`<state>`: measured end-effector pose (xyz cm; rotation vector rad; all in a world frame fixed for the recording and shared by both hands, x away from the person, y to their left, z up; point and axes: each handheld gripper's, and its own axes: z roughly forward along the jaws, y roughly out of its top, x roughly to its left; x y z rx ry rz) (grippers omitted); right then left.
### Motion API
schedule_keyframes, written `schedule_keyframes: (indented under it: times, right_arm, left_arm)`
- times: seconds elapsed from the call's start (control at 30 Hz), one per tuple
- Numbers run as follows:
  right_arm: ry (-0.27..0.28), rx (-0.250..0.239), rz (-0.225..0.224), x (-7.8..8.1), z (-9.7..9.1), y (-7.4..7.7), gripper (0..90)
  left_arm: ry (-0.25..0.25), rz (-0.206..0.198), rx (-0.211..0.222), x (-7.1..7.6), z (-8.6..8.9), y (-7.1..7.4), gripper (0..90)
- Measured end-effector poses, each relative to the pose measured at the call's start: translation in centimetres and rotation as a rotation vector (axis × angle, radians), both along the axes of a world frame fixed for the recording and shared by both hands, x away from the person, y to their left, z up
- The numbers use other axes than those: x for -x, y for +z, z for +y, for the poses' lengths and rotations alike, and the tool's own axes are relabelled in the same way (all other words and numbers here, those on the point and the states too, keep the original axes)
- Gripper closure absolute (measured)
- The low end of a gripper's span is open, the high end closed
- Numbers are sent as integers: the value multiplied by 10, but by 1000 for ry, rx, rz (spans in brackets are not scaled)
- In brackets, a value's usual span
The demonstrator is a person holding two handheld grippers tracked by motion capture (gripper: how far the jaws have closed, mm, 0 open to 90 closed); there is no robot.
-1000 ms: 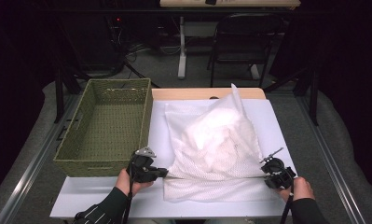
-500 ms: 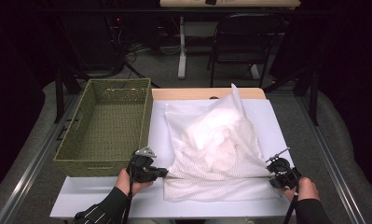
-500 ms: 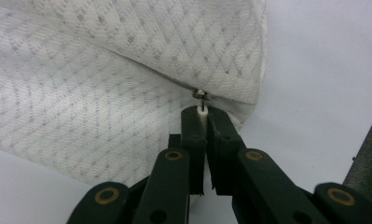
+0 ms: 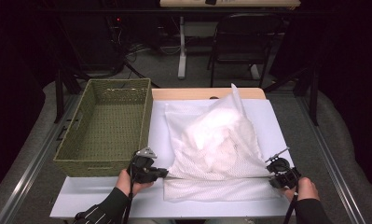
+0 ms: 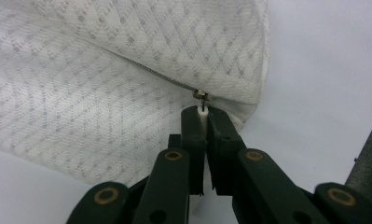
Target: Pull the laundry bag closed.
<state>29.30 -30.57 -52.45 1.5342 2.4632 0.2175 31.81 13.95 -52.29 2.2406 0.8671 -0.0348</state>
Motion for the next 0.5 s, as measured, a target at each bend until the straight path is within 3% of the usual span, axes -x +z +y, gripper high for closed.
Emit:
schedule_keyframes:
  times: [0.33, 0.5]
  right_arm:
    - [-2, -14, 2, 1, 1, 1, 854]
    - [3, -20, -6, 1, 1, 4, 830]
  left_arm:
    - [-14, -4, -21, 1, -3, 0, 842]
    - [-21, -6, -28, 3, -2, 4, 755]
